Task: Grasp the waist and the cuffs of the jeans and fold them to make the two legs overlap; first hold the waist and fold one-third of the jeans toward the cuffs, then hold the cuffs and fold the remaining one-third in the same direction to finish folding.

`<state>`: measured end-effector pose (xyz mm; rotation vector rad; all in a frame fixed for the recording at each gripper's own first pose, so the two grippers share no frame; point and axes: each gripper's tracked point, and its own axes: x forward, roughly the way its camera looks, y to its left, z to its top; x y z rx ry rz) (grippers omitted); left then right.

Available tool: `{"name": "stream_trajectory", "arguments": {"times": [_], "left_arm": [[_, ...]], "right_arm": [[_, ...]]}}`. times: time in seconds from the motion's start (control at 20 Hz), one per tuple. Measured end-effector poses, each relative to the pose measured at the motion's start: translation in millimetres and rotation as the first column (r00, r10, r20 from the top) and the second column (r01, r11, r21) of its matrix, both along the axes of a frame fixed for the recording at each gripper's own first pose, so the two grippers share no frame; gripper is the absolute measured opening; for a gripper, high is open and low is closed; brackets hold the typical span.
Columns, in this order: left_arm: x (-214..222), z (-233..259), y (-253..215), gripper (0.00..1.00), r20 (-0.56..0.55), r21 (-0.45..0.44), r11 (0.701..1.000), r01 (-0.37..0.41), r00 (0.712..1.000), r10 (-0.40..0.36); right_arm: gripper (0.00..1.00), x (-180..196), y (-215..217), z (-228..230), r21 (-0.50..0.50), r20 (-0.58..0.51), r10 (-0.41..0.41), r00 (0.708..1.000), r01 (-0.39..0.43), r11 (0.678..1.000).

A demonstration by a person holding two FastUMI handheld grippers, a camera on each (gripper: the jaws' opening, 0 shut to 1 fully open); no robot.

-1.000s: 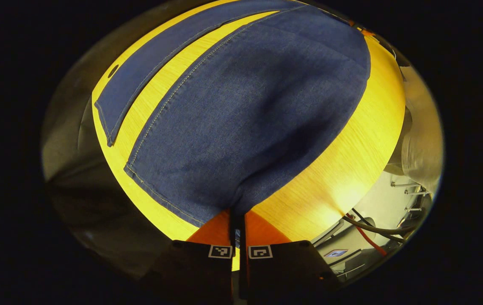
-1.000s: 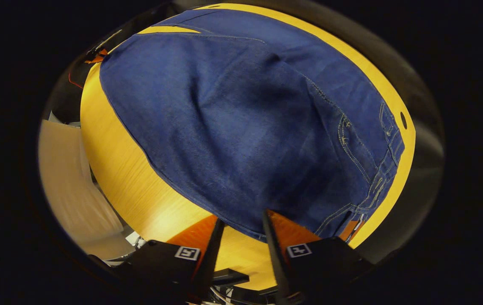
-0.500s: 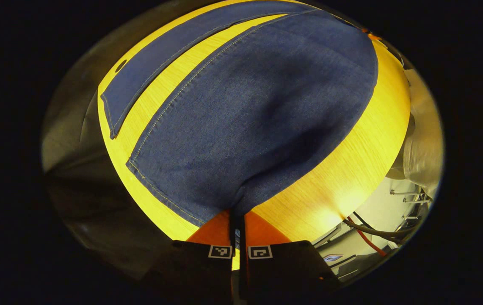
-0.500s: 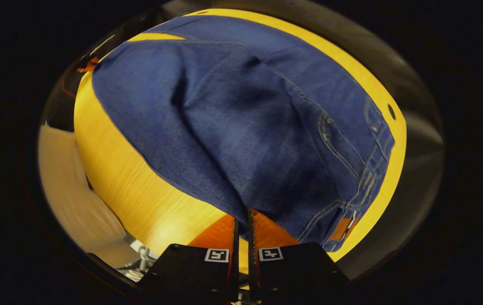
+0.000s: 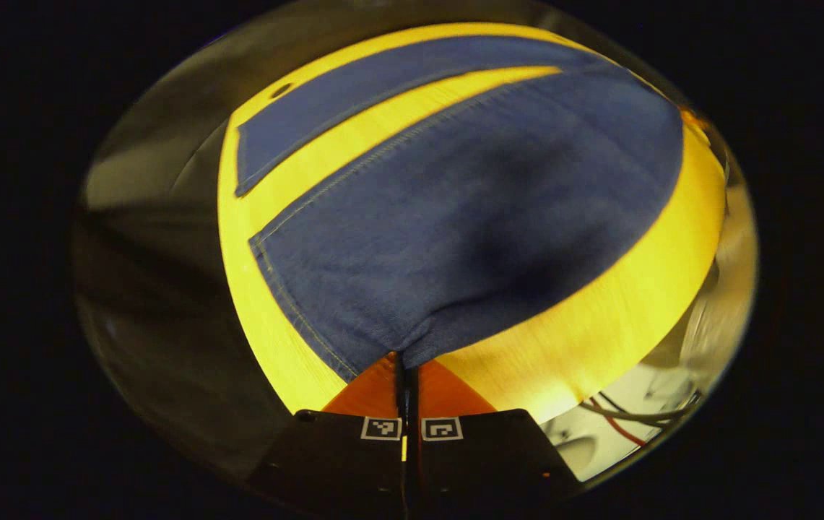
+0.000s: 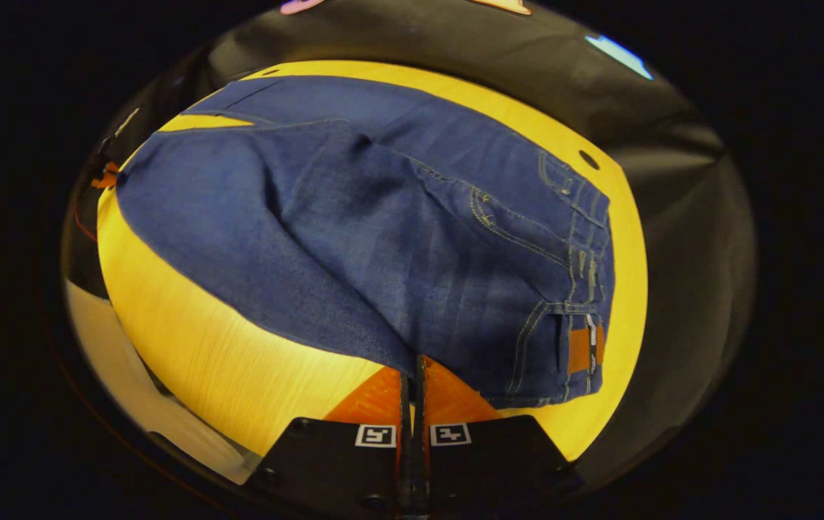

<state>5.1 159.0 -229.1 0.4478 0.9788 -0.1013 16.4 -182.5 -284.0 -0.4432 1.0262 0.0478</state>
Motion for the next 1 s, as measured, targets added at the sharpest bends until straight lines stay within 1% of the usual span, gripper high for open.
{"name": "stream_trajectory", "arguments": {"times": [0.05,0.1,0.15,0.25,0.3,0.45,0.5,0.6,0.65,0.7,0.75,0.8,0.85,0.95,1.0], "left_arm": [[5,11,-1,0.00,0.065,-0.052,0.997,-0.056,0.996,0.059],[11,24,-1,0.00,0.130,-0.102,0.989,-0.106,0.984,0.118],[21,38,0,0.00,0.197,-0.152,0.978,-0.143,0.965,0.172],[29,58,1,0.00,0.293,-0.252,0.948,-0.197,0.918,0.269],[33,60,1,0.00,0.330,-0.277,0.937,-0.214,0.895,0.301],[59,100,10,0.00,0.425,-0.306,0.918,-0.252,0.826,0.369],[68,121,15,0.00,0.450,-0.337,0.903,-0.266,0.797,0.403],[90,156,29,0.00,0.476,-0.413,0.860,-0.300,0.734,0.484],[103,169,37,0.00,0.486,-0.444,0.841,-0.308,0.706,0.515],[111,180,43,0.00,0.499,-0.460,0.830,-0.314,0.682,0.535],[125,192,50,0.00,0.501,-0.466,0.824,-0.323,0.671,0.547],[134,206,59,0.00,0.508,-0.463,0.822,-0.331,0.662,0.552],[140,217,66,0.00,0.512,-0.451,0.826,-0.338,0.660,0.550],[151,227,73,0.00,0.517,-0.431,0.829,-0.356,0.656,0.550],[165,224,67,0.00,0.519,-0.425,0.830,-0.361,0.654,0.550]], "right_arm": [[0.03,4,3,8,0.014,0.022,-0.010,1.000,0.009,1.000],[0.03,12,5,20,0.030,0.065,-0.021,0.998,0.019,0.999],[0.03,23,9,34,0.040,0.105,-0.034,0.994,0.030,0.999],[0.03,36,10,62,0.049,0.178,-0.053,0.983,0.045,0.998],[0.03,46,12,75,0.048,0.215,-0.050,0.975,0.040,0.998],[0.03,76,16,111,0.036,0.302,-0.045,0.952,0.036,0.999],[0.03,88,16,123,0.034,0.325,-0.045,0.945,0.036,0.999],[0.01,115,19,141,0.050,0.366,-0.056,0.929,0.041,0.998],[0.02,130,20,147,0.056,0.383,-0.060,0.922,0.042,0.998],[0.02,146,21,154,0.062,0.396,-0.065,0.916,0.045,0.997],[0.03,163,22,160,0.063,0.414,-0.070,0.907,0.048,0.997],[0.00,182,24,166,0.060,0.434,-0.069,0.898,0.048,0.997],[0.03,199,24,168,0.046,0.452,-0.060,0.890,0.044,0.998],[0.02,233,24,162,0.017,0.456,-0.034,0.889,0.030,0.999],[0.01,249,23,151,0.002,0.449,-0.022,0.893,0.023,1.000]]}}
